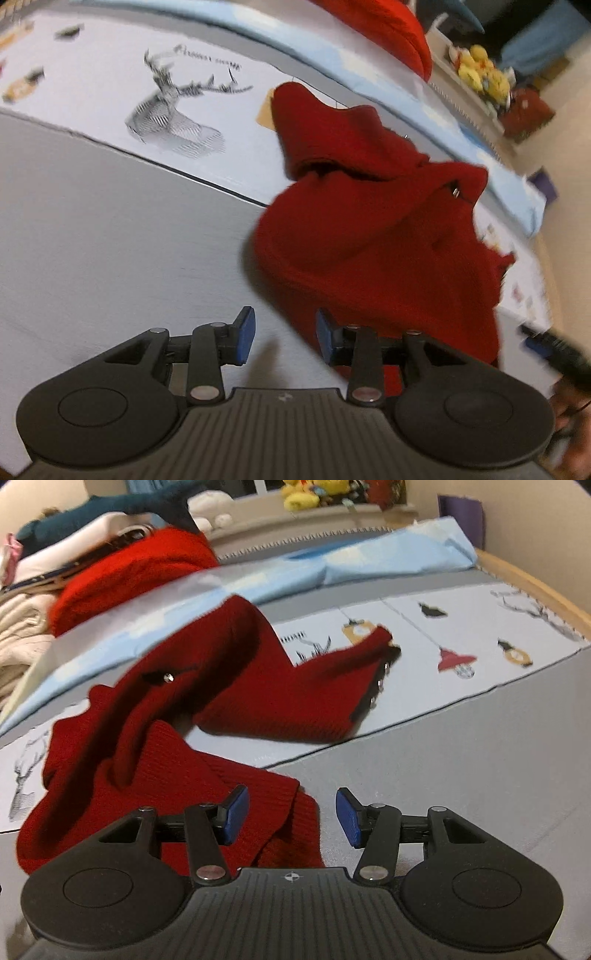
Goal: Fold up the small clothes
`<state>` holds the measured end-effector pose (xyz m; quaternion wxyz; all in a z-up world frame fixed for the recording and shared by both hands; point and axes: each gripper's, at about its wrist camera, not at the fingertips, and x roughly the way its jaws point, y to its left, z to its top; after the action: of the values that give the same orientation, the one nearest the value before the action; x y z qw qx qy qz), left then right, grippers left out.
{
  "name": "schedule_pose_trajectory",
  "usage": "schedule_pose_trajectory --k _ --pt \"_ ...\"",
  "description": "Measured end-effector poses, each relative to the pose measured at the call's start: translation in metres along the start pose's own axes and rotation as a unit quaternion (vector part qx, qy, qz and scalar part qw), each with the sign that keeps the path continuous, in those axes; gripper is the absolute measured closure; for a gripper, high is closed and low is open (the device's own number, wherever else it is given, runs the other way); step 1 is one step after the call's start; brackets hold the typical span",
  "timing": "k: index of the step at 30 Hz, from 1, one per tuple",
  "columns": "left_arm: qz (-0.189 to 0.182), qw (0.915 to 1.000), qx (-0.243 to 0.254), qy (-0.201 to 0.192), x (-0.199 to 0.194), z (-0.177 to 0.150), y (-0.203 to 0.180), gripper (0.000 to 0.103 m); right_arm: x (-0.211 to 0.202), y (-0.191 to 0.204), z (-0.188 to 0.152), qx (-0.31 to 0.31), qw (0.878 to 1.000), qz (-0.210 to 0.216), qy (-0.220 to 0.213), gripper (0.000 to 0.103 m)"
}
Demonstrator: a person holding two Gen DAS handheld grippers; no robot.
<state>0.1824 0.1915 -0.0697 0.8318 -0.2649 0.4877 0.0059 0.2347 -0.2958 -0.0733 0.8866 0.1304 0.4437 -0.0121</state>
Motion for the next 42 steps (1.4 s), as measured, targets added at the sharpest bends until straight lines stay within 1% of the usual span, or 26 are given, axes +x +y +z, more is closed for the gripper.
schedule_pose_trajectory --k 2,3,5,9,12,14,17,20,23,24,26,28,29,30,31,32,33,36,39,41,42 --pt "-0.018 0.9991 -0.038 0.006 0.011 0.004 -0.001 0.057 0.012 0.0 0.002 0.002 1.0 -0.005 0.007 0.049" --pt "-0.022 0.9983 -0.054 0.008 0.019 0.008 -0.003 0.052 0.018 -0.001 0.003 0.002 1.0 -0.007 0.011 0.049" --pt "-0.024 0.9959 -0.086 0.014 0.028 0.012 -0.003 0.047 0.029 -0.002 0.005 0.005 1.0 -0.008 0.017 0.049" --pt "-0.02 0.9904 -0.133 0.032 0.046 0.015 -0.003 0.044 0.05 -0.005 0.01 0.014 0.999 -0.001 0.036 0.049" --pt "-0.013 0.9872 -0.155 0.036 0.053 0.016 -0.001 0.044 0.067 -0.004 0.012 0.014 0.999 0.005 0.052 0.049" --pt "-0.009 0.9863 -0.161 0.035 0.057 0.019 -0.001 0.044 0.079 -0.002 0.012 0.007 0.998 0.008 0.063 0.048" --pt "-0.001 0.9859 -0.164 0.037 0.062 0.021 -0.001 0.044 0.096 0.002 0.01 -0.003 0.997 0.001 0.078 0.048" --pt "0.007 0.986 -0.162 0.039 0.066 0.022 -0.001 0.044 0.107 0.004 0.009 -0.013 0.997 0.003 0.082 0.046" --pt "0.011 0.986 -0.161 0.041 0.069 0.022 0.0 0.044 0.109 0.006 0.01 -0.024 0.997 0.007 0.076 0.047" --pt "0.012 0.986 -0.161 0.041 0.07 0.022 0.0 0.044 0.109 0.009 0.01 -0.03 0.997 0.01 0.076 0.054" --pt "0.016 0.9862 -0.159 0.042 0.072 0.022 0.0 0.044 0.108 0.012 0.01 -0.048 0.996 0.022 0.075 0.058" --pt "0.021 0.9868 -0.155 0.042 0.073 0.021 0.001 0.045 0.106 0.014 0.008 -0.068 0.995 0.025 0.072 0.068" --pt "0.022 0.9872 -0.152 0.041 0.073 0.021 0.002 0.051 0.106 0.013 0.009 -0.07 0.994 0.031 0.073 0.078" --pt "0.022 0.9879 -0.148 0.04 0.072 0.021 0.003 0.064 0.104 0.012 0.01 -0.069 0.994 0.036 0.071 0.088" --pt "0.023 0.9888 -0.142 0.039 0.071 0.021 0.003 0.068 0.102 0.01 0.011 -0.066 0.995 0.038 0.069 0.089" --pt "0.028 0.9899 -0.134 0.037 0.069 0.021 0.003 0.075 0.099 0.006 0.013 -0.057 0.995 0.047 0.068 0.091" --pt "0.031 0.9912 -0.123 0.037 0.068 0.02 0.003 0.079 0.095 0.002 0.015 -0.045 0.995 0.055 0.065 0.092" --pt "0.034 0.995 -0.089 0.028 0.059 0.019 0.001 0.085 0.071 -0.004 0.02 -0.03 0.997 0.063 0.04 0.093" --pt "0.024 0.9987 -0.045 0.004 0.039 0.021 -0.002 0.087 0.032 -0.01 0.026 -0.019 0.998 0.063 0.006 0.093" --pt "0.011 0.9999 -0.008 -0.01 0.022 0.02 -0.005 0.087 0.002 -0.018 0.029 -0.002 0.998 0.055 -0.014 0.094" --pt "0.008 0.9998 0.009 -0.016 0.014 0.018 -0.006 0.088 -0.014 -0.021 0.028 0.003 0.999 0.044 -0.023 0.095"
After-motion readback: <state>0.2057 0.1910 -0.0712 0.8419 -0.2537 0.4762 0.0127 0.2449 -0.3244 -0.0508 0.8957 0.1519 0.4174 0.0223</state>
